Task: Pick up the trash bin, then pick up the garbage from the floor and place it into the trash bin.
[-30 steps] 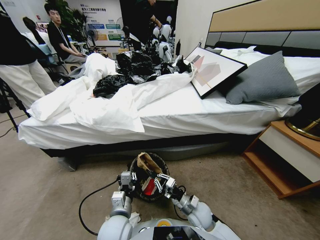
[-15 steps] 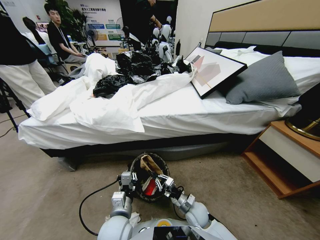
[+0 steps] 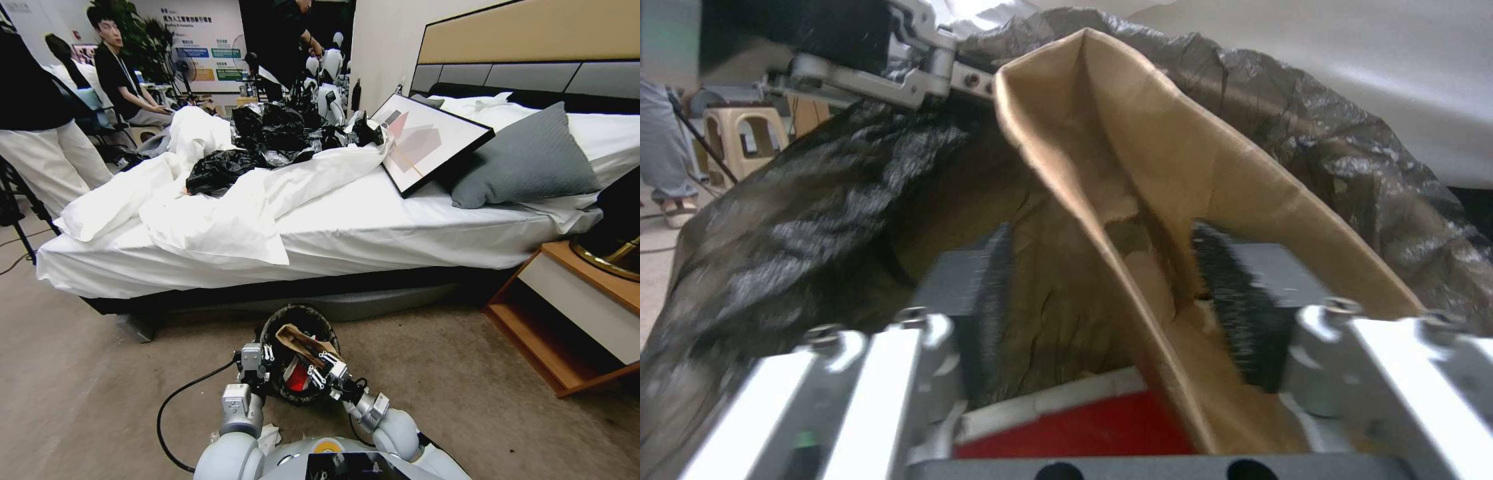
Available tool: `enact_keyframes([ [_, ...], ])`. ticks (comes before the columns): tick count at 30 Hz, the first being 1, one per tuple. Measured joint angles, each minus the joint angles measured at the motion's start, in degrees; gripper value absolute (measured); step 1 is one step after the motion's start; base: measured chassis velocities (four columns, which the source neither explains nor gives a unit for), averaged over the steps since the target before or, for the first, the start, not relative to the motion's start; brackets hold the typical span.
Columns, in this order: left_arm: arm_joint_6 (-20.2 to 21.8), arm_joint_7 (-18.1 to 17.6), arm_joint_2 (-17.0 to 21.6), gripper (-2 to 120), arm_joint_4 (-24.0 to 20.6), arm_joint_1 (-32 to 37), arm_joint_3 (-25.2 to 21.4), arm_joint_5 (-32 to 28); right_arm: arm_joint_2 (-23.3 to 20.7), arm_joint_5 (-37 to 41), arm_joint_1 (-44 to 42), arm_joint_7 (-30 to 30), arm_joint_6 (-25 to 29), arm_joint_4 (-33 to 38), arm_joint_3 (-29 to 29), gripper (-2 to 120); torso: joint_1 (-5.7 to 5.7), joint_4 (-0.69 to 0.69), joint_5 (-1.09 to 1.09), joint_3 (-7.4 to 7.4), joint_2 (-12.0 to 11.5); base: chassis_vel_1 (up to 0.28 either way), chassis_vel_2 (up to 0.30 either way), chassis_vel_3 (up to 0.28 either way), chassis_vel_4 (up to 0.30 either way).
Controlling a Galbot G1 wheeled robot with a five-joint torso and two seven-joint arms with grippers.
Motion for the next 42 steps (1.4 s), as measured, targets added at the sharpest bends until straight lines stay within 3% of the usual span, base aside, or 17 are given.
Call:
enact_keyframes([
  [10,0.0,0.0,-0.1,6,0.3,-0.6,0.3,-0.1,-0.2,-0.6,-1.7,-1.0,0.9,1.8,1.2,97,0.0,0.0,0.0,0.0,0.0,0.0,0.0,0.0,0.0],
  [42,0.3,-0.1,-0.2,6,2.6,-1.3,-0.9,-0.8,-3.0,-2.4,-5.6,-1.2,0.9,11.0,3.1,100,0.0,0.0,-0.01,0.0,0.0,0.0,0.0,0.0,0.0],
])
